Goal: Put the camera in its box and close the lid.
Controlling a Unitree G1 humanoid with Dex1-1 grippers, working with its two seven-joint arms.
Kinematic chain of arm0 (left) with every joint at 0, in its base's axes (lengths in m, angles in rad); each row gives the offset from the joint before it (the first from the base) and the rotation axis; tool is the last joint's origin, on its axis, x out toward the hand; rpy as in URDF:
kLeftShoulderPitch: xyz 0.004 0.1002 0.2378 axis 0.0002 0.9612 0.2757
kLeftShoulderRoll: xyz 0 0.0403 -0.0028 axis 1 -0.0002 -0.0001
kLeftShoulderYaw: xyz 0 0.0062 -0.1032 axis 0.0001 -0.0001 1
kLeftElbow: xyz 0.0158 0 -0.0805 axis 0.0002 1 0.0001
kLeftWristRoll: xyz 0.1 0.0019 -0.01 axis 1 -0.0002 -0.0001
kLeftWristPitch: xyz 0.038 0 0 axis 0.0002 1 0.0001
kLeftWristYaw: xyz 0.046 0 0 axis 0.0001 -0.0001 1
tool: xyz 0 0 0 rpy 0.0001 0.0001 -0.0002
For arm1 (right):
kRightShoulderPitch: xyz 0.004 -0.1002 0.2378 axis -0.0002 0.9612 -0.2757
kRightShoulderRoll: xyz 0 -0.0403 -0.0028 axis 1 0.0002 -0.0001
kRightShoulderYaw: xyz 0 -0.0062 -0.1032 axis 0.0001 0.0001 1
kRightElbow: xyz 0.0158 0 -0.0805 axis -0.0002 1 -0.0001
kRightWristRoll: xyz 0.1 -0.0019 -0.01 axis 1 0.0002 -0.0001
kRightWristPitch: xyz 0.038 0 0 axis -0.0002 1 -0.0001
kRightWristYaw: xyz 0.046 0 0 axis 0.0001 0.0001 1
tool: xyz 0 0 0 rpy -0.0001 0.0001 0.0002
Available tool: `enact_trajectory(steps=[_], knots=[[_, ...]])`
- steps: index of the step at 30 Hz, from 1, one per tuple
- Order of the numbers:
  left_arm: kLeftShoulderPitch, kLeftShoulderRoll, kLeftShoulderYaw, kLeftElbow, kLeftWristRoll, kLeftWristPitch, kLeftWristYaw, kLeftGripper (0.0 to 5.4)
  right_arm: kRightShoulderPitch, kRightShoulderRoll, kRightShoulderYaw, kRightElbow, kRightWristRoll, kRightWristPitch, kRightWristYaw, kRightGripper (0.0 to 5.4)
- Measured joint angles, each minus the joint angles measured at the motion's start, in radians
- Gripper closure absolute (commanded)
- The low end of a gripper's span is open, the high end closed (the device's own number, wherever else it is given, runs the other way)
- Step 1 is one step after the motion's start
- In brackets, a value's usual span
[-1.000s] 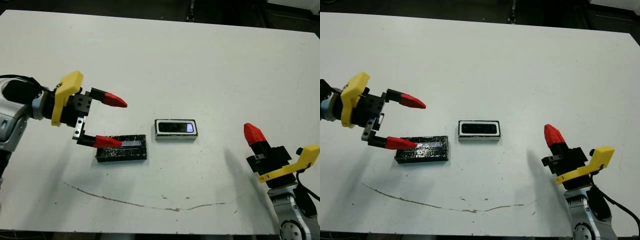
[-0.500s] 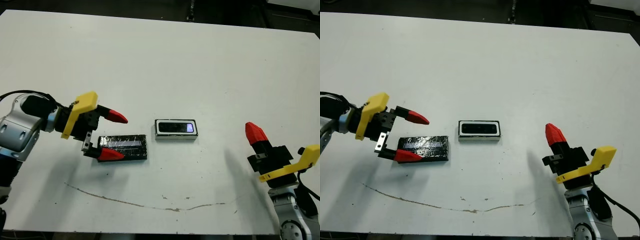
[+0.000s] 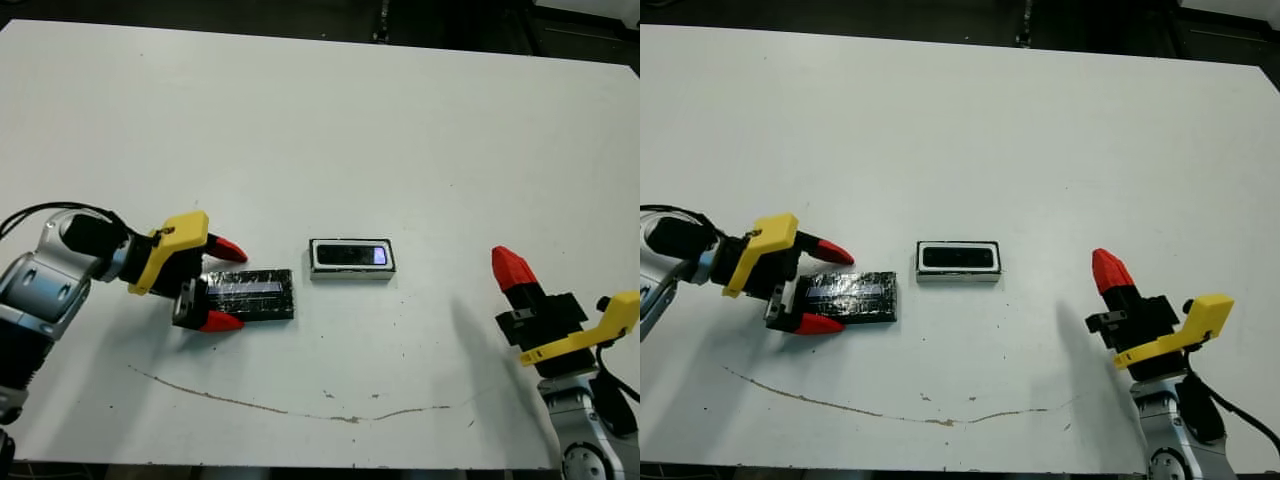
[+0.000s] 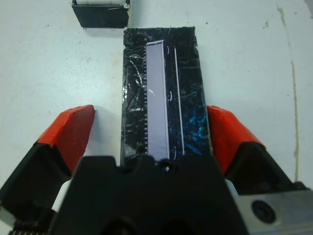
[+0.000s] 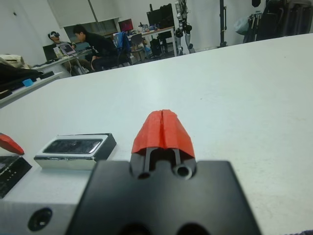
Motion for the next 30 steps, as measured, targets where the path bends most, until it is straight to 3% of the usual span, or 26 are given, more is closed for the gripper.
enact_trajectory(steps=[7,11,21,30], knots=[[0.041,0.015,0.004,-0.117,0.039,0.016,0.086,0.22,0.000,-0.001,-0.001,-0.005,-0.001,0.003,-0.002,5.40],[0.093,0.002,0.031,-0.162,0.034,0.020,0.172,0.80,0.000,-0.001,-0.001,-0.004,-0.001,0.003,0.000,5.40],[0.149,-0.059,0.089,-0.128,-0.045,0.028,0.218,2.25,0.000,-0.001,-0.001,-0.001,0.000,0.005,0.000,5.40],[0.144,-0.061,0.108,-0.098,-0.096,0.061,0.205,2.25,0.000,-0.002,-0.001,0.003,0.001,0.006,0.002,5.40]])
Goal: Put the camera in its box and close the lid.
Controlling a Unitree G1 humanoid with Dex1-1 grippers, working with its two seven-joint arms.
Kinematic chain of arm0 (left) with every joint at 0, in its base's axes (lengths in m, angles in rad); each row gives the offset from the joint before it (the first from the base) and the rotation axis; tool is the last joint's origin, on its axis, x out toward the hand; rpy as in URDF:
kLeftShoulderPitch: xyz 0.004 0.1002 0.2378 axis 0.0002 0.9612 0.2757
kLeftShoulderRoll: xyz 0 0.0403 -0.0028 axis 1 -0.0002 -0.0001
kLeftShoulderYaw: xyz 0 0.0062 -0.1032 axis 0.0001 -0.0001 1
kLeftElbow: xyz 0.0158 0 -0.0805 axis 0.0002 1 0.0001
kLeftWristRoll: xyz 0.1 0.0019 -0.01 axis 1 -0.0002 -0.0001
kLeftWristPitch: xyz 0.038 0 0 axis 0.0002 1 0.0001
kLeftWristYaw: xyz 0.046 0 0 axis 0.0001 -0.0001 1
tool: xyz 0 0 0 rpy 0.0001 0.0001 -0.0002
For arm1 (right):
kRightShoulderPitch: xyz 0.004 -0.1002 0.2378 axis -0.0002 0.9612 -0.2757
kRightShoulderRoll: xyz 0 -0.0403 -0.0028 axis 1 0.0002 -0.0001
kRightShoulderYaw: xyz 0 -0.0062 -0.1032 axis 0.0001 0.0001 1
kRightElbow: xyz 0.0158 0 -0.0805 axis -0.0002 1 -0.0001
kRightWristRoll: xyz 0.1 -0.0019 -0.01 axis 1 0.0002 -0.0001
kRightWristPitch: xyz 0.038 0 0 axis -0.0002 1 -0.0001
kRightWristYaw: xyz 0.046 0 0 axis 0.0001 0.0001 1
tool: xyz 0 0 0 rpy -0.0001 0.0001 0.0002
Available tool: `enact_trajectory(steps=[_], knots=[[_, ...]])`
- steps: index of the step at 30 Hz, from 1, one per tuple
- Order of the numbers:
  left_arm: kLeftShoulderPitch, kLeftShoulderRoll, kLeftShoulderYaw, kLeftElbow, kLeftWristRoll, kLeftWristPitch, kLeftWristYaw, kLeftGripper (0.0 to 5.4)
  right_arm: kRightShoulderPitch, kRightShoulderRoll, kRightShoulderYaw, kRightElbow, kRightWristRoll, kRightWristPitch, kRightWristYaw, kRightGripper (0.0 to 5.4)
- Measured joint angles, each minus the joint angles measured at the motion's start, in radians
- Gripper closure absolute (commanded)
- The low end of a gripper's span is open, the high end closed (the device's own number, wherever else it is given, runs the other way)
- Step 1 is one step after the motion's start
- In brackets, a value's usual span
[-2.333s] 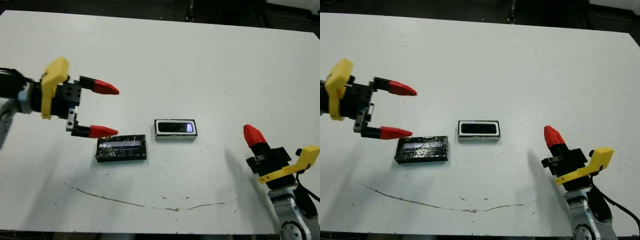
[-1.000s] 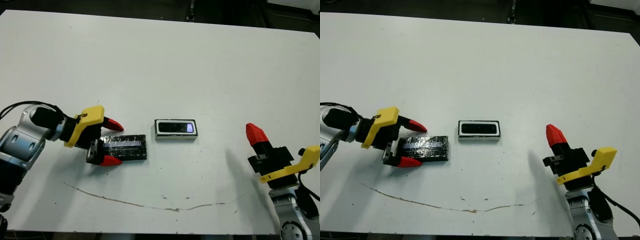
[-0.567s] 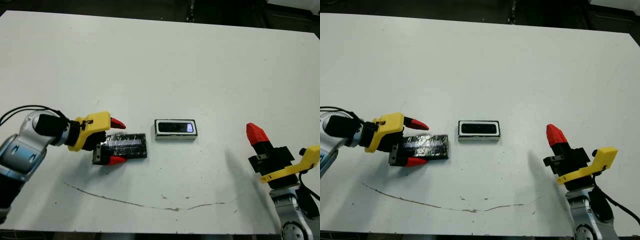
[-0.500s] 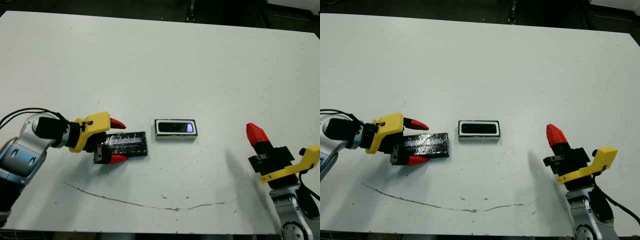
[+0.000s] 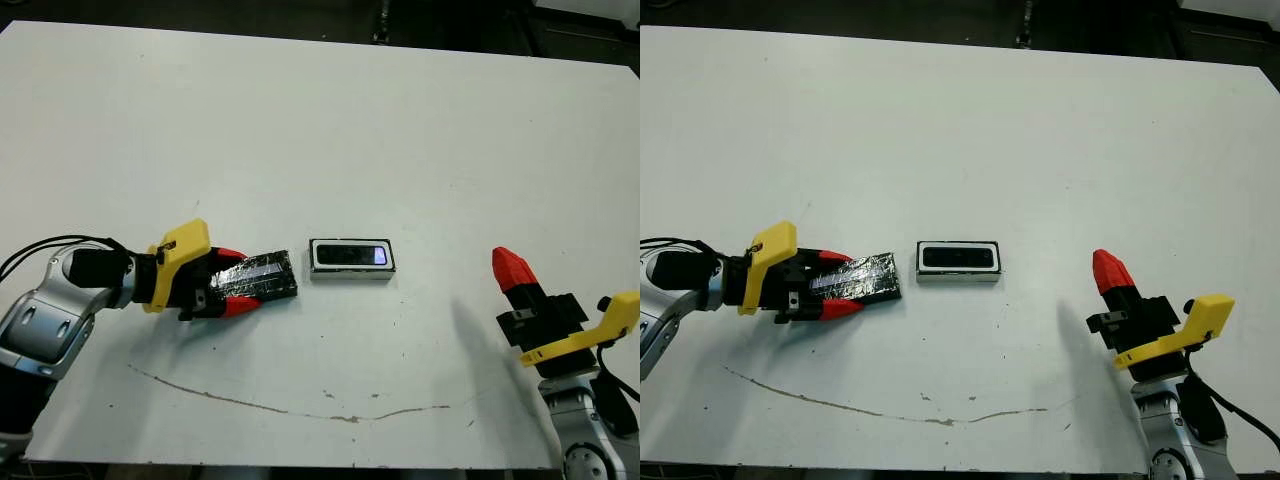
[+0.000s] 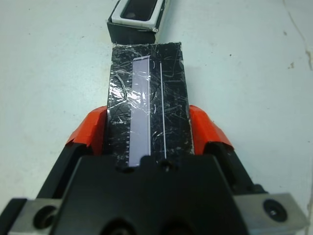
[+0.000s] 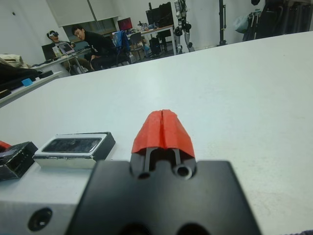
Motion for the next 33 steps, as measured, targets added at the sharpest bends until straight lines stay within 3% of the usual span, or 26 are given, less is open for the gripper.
enact_trajectory(steps=[6,10,14,26,33], knots=[[-0.024,-0.027,0.061,0.056,-0.058,0.006,0.012,2.25,0.000,0.000,0.000,0.000,-0.003,0.000,0.000,5.40],[-0.094,-0.051,0.091,0.134,-0.107,0.008,-0.008,2.25,-0.001,0.000,0.000,0.006,-0.001,0.000,0.004,5.40],[-0.177,-0.065,0.090,0.188,-0.113,0.008,-0.027,2.25,-0.001,0.000,0.001,0.007,-0.002,0.000,0.005,5.40],[-0.372,-0.214,-0.028,0.433,-0.047,-0.056,-0.117,2.25,-0.001,-0.001,0.001,0.003,-0.001,0.000,0.003,5.40],[-0.397,-0.281,-0.075,0.508,0.008,-0.088,-0.129,2.25,0.000,-0.001,0.001,0.002,-0.003,0.000,-0.001,5.40]])
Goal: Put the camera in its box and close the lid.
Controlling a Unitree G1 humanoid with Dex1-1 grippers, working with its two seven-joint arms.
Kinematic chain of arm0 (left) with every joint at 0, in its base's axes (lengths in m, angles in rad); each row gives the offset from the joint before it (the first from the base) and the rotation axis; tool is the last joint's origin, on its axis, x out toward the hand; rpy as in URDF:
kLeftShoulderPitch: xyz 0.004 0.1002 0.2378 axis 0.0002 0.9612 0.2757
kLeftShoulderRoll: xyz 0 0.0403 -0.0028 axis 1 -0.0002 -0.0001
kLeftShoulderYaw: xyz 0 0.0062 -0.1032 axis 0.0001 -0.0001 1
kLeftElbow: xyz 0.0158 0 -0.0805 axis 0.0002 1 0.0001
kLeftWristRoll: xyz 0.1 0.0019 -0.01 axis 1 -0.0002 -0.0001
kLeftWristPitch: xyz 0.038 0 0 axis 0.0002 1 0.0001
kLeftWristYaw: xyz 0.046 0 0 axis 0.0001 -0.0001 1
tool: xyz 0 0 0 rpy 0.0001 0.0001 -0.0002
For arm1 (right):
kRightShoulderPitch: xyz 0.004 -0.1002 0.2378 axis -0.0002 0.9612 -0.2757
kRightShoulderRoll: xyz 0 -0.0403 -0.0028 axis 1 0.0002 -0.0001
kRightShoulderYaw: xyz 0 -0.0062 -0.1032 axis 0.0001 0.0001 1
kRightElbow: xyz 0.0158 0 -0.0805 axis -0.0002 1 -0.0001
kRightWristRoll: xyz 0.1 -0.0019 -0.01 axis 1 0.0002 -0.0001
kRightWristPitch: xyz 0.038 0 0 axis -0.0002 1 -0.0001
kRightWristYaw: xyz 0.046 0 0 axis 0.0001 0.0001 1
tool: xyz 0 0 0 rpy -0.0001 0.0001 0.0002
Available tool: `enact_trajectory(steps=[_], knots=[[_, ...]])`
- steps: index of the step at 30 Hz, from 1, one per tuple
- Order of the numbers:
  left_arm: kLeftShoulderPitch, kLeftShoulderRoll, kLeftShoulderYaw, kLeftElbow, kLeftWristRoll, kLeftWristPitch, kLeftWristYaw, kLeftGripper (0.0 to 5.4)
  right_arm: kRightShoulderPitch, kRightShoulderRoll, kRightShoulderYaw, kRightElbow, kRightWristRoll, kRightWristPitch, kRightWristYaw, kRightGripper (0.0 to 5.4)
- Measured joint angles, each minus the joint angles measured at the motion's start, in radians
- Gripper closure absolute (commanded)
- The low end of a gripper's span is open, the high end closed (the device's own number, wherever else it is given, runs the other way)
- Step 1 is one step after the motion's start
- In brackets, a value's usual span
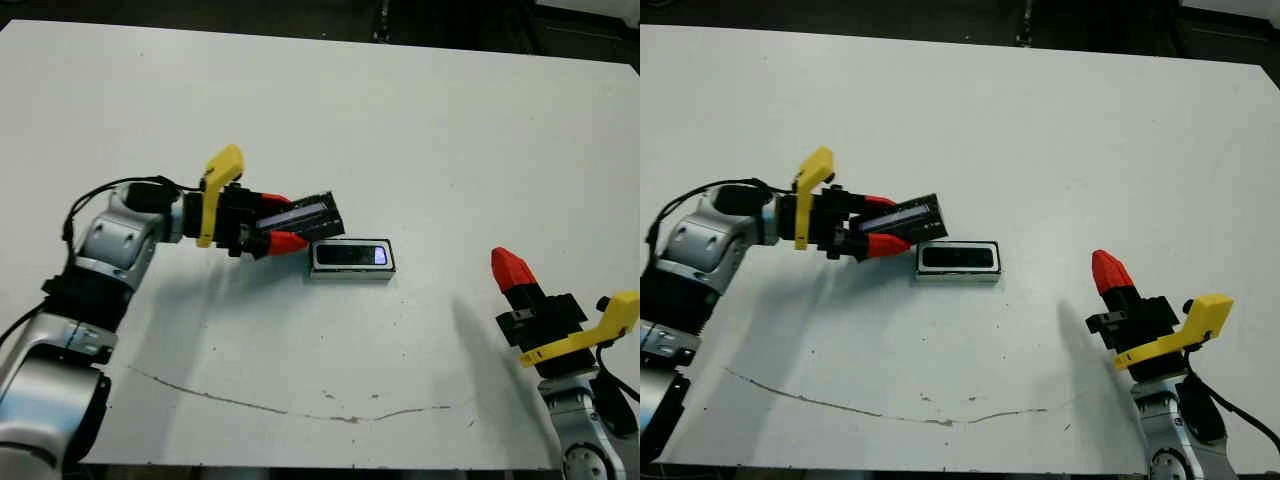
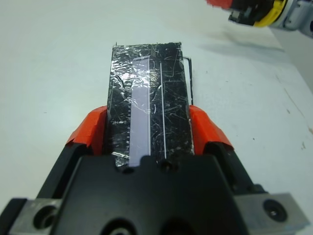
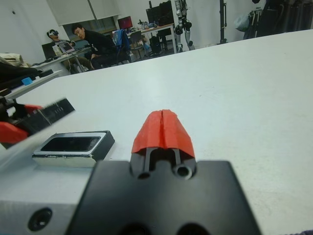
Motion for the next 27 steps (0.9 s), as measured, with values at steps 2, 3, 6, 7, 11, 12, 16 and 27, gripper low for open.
enact_trajectory(steps=[2,3,6,7,11,12,16,27], knots=[[0.000,-0.016,-0.007,0.006,0.015,-0.006,0.001,2.25,0.000,0.000,0.000,0.000,0.000,0.000,-0.002,5.40],[-0.001,-0.023,-0.008,0.011,0.018,-0.006,0.001,2.25,0.000,0.000,0.000,0.000,0.000,0.000,-0.002,5.40],[-0.002,-0.044,-0.017,0.027,0.030,-0.002,0.000,2.25,0.000,0.000,0.000,0.000,0.000,0.000,-0.002,5.40],[-0.003,-0.050,-0.020,0.033,0.031,-0.002,-0.003,2.25,0.000,0.000,0.000,0.000,0.000,0.000,0.000,5.40],[-0.003,-0.063,-0.024,0.045,0.034,-0.027,-0.020,2.25,0.000,0.000,0.000,0.000,0.000,0.000,0.001,5.40],[-0.003,-0.065,-0.024,0.048,0.036,-0.037,-0.023,2.25,0.000,0.000,0.000,0.000,0.000,0.000,0.001,5.40],[-0.003,-0.072,-0.028,0.054,0.041,-0.048,-0.029,2.25,0.000,0.000,0.000,0.000,-0.009,0.000,-0.004,5.40],[-0.016,-0.093,-0.041,0.087,0.053,-0.070,-0.051,2.25,-0.001,0.000,0.001,0.002,-0.007,0.000,0.000,5.40]])
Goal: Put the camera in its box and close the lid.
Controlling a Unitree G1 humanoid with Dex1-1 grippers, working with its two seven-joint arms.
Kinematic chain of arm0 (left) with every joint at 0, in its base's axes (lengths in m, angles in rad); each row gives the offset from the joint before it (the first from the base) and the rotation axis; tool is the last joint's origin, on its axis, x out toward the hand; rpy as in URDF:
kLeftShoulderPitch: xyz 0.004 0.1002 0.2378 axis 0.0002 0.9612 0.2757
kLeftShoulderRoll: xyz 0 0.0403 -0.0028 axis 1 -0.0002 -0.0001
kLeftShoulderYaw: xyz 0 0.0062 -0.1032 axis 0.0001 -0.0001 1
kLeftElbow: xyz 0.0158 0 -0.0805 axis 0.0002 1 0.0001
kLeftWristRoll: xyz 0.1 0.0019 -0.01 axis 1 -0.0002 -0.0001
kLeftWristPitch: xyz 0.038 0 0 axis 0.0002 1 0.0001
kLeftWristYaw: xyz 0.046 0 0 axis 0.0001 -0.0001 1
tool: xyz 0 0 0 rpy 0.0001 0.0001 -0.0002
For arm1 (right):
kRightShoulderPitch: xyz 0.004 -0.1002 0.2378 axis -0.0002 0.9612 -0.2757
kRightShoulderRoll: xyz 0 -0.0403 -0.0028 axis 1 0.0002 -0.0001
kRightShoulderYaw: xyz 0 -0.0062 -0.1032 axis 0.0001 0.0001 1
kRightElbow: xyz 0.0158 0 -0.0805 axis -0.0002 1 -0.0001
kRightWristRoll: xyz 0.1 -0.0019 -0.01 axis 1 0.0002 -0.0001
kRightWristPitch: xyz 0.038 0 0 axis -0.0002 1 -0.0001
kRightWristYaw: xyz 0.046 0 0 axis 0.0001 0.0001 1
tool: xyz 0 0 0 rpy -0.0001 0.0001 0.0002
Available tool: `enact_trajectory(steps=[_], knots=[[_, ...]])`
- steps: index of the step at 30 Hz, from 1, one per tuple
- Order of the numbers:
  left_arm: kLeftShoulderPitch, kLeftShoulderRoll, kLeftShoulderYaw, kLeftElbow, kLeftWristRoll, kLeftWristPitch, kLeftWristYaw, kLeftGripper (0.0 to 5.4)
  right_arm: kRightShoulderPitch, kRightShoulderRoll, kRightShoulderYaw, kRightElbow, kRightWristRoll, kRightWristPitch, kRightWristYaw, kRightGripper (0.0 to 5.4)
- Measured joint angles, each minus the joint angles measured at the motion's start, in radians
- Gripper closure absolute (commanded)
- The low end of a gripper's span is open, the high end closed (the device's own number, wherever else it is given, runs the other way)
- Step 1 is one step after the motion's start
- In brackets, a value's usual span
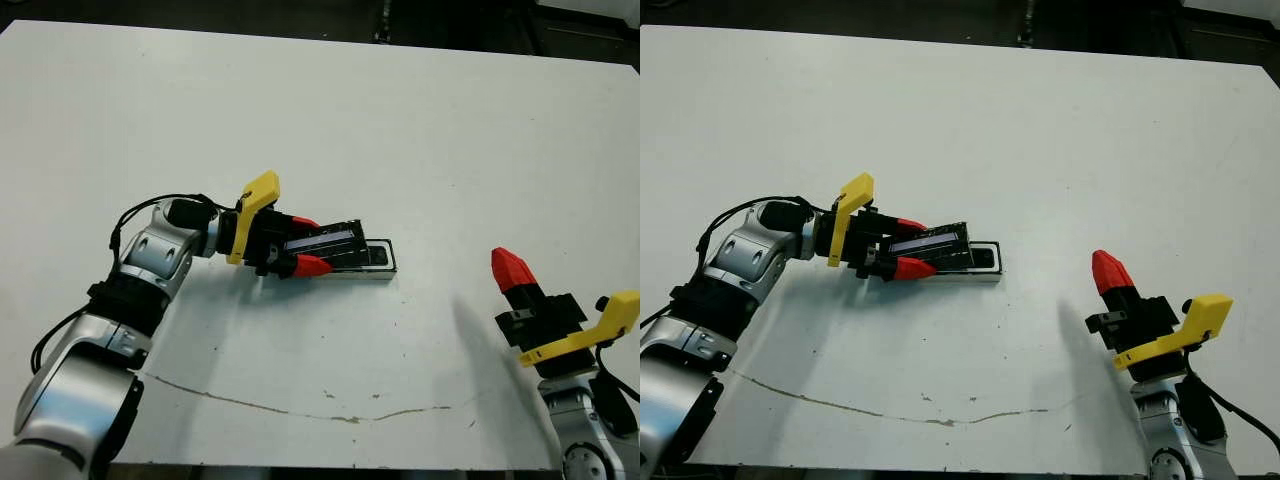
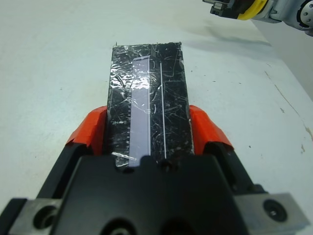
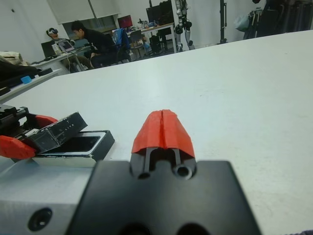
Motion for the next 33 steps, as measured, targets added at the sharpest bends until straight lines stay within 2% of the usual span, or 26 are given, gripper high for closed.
enact_trajectory(steps=[9,14,33], knots=[[-0.031,-0.034,-0.024,0.039,0.027,-0.010,0.001,2.25,0.001,0.000,0.000,-0.001,-0.001,0.000,-0.003,5.40],[-0.055,-0.079,-0.030,0.119,0.033,-0.076,-0.001,2.25,0.002,0.000,0.000,-0.003,-0.001,0.000,-0.006,5.40],[-0.094,-0.170,-0.034,0.244,0.058,-0.175,0.020,2.25,0.002,0.001,0.000,-0.002,-0.006,0.014,-0.012,5.40]])
